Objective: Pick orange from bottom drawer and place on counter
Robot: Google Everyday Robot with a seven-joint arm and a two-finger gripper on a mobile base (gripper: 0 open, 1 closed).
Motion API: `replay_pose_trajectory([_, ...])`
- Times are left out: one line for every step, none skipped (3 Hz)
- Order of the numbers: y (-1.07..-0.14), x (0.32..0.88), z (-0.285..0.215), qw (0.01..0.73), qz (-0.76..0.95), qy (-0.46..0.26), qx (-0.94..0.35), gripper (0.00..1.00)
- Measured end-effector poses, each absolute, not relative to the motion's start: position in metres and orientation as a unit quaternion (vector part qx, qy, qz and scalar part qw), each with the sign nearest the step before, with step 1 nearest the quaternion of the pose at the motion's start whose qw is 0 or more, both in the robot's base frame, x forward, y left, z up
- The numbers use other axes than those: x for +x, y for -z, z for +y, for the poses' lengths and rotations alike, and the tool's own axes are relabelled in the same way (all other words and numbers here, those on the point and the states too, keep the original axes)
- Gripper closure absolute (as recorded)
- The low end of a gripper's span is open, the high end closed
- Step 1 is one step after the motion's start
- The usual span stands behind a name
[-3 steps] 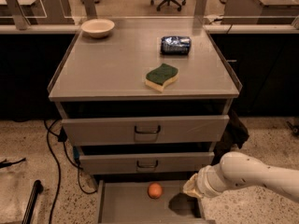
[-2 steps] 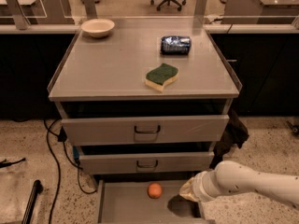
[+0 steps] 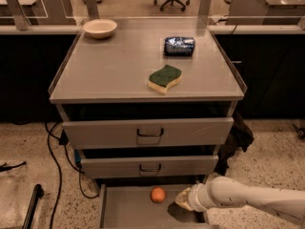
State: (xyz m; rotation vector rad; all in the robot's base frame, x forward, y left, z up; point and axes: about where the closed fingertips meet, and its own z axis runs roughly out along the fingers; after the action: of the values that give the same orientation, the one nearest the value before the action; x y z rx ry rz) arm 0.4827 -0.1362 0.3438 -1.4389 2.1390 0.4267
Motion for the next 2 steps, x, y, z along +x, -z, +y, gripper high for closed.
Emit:
replay_pose_trajectory([-0.2869, 0.4951, -0.1228, 0.264, 0.796, -0.179, -0.514, 1.00])
replay_pose_trajectory([-0.2820, 0.4961, -0.1230, 0.263, 0.796, -0.178, -0.515, 1.00])
